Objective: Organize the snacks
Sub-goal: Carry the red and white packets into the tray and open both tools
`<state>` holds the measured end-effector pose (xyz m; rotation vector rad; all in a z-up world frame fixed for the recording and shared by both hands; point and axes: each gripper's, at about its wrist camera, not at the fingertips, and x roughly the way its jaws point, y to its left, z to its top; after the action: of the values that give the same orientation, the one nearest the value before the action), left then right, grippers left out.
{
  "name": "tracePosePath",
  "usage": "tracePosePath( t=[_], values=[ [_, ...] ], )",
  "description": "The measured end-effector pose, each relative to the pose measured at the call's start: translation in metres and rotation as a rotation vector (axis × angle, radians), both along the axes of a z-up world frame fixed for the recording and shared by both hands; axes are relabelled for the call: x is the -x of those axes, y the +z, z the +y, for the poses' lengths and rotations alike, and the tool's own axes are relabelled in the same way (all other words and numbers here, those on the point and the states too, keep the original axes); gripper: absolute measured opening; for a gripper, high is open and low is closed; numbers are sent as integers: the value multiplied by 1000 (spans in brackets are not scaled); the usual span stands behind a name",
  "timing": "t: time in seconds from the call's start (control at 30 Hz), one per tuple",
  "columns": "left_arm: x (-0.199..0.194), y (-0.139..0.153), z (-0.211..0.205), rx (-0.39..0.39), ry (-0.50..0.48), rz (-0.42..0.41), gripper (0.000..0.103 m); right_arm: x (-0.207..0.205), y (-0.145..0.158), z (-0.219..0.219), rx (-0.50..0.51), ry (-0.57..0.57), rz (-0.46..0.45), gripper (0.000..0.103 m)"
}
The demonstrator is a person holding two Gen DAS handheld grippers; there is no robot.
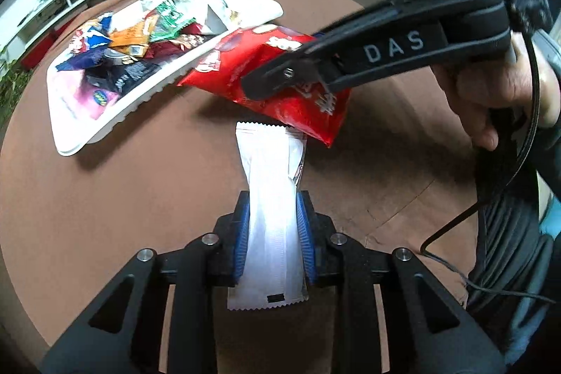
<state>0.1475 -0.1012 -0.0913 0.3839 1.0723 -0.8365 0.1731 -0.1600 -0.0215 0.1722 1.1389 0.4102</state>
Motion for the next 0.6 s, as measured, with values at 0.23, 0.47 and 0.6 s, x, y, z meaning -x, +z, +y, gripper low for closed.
tracePosePath(
  t=[0.23, 0.47, 0.6],
  values=[
    [7, 13, 15, 62, 74, -4, 23, 12, 14, -11, -47, -40, -26, 31],
    [5, 35, 41, 136, 188, -32, 23, 17, 25, -38, -91, -115, -41, 30],
    [-12, 50, 57, 199, 266, -51, 23, 13, 33, -54, -102, -163, -61, 31]
  ],
)
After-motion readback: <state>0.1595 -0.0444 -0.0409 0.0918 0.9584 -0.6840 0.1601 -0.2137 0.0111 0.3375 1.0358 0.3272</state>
